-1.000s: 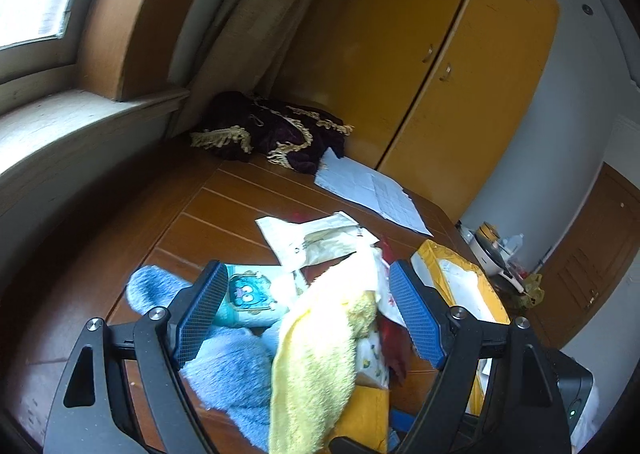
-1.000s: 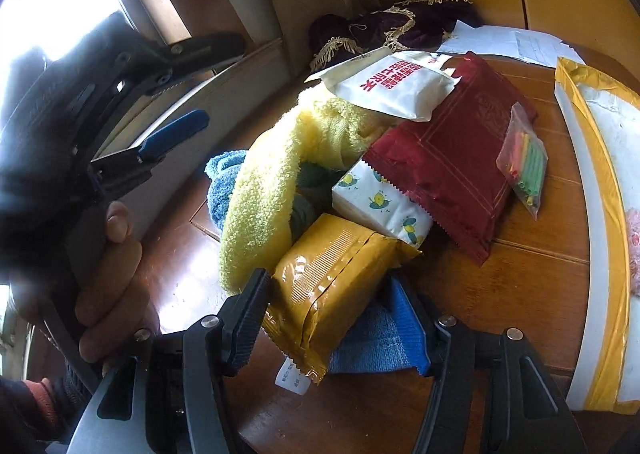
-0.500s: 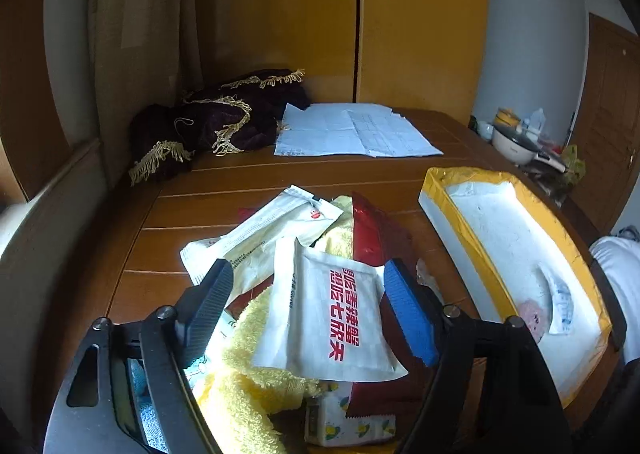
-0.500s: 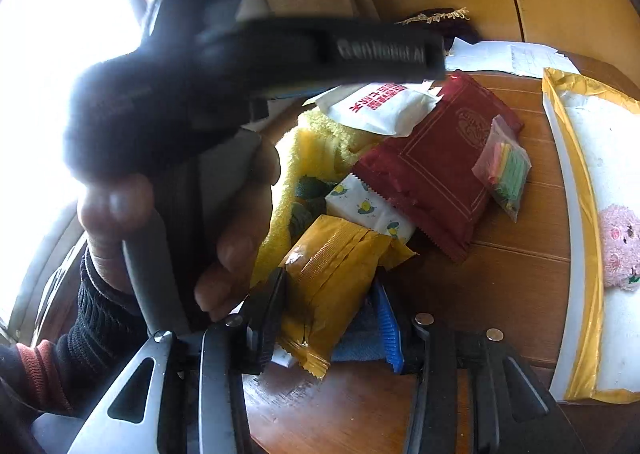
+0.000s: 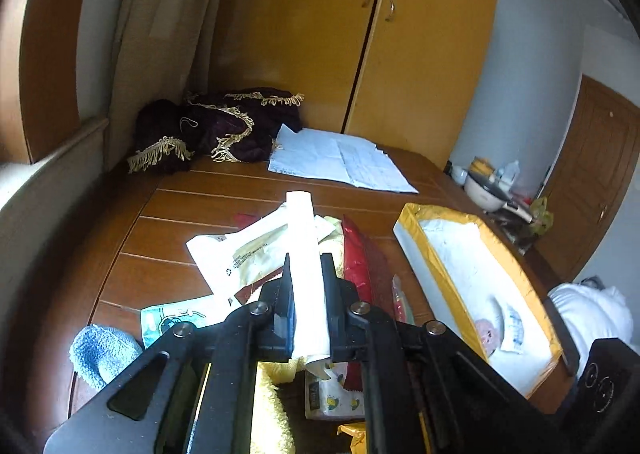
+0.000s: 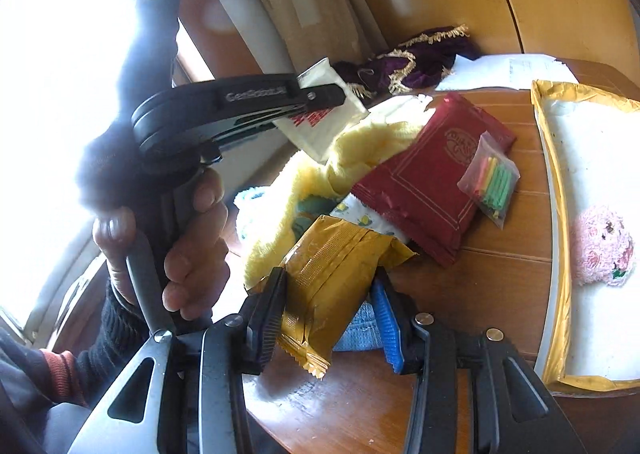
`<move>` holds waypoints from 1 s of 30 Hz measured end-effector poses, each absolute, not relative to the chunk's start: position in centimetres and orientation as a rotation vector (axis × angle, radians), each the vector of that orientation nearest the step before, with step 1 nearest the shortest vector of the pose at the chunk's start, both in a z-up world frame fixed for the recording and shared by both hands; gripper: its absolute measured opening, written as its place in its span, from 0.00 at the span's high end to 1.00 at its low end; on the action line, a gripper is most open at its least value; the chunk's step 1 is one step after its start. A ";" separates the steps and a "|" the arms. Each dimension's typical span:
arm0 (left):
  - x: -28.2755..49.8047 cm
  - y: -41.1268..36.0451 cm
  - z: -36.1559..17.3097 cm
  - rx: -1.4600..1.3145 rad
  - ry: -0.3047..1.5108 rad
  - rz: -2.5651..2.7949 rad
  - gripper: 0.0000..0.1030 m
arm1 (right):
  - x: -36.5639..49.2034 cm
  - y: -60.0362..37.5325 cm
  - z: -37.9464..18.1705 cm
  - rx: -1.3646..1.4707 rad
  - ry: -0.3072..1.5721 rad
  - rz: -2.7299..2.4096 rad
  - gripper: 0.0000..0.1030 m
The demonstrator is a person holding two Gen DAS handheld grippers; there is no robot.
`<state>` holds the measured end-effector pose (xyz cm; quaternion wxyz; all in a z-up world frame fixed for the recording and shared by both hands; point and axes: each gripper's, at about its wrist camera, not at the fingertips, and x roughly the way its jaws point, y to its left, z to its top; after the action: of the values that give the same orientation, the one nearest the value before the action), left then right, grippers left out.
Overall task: Organize soft objects
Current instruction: 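Grasp the gold packet with the right tool while the left tool grasps the white red-lettered packet, then carry both packets into the yellow-edged tray and open both tools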
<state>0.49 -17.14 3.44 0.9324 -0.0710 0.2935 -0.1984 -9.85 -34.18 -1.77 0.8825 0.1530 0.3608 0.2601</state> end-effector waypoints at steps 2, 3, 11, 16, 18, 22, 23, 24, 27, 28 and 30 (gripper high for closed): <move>0.4 -16.2 3.6 -0.218 0.599 -0.416 0.93 | -10.3 -34.3 -1.3 0.316 0.721 0.545 0.58; 0.4 -15.9 3.7 -0.247 0.600 -0.429 0.93 | -10.5 -34.4 -1.1 0.313 0.708 0.543 0.58; -0.5 -16.9 6.3 -0.360 0.574 -0.589 0.93 | -10.5 -37.7 1.2 0.363 0.642 0.481 0.58; 0.8 -22.3 7.7 -0.278 0.600 -0.667 0.93 | -9.2 -42.5 3.9 0.333 0.622 0.268 0.58; 2.0 -25.1 7.5 -0.252 0.648 -0.685 0.93 | -7.8 -44.7 4.0 0.296 0.649 0.148 0.58; 5.0 -29.7 5.9 -0.270 0.782 -0.765 0.93 | -4.4 -48.9 3.3 0.267 0.686 0.041 0.57; 5.6 -30.8 5.4 -0.273 0.816 -0.784 0.93 | -3.4 -50.1 2.7 0.273 0.713 0.028 0.57; 6.1 -31.8 4.8 -0.271 0.844 -0.796 0.93 | -2.7 -50.9 2.2 0.275 0.720 0.020 0.57; 6.7 -34.2 3.3 -0.238 0.908 -0.809 0.93 | -1.3 -52.2 0.0 0.287 0.796 -0.018 0.57; 6.7 -34.9 3.0 -0.216 0.912 -0.804 0.93 | -1.4 -52.7 -0.5 0.326 0.816 -0.014 0.57; 6.7 -35.6 2.2 -0.190 0.924 -0.781 0.93 | -2.3 -53.0 -0.9 0.339 0.818 -0.042 0.57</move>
<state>6.71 -35.56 2.18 0.8184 -0.0891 0.4336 -0.3665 -2.28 -52.98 -0.93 0.9034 0.1641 0.3956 -0.0202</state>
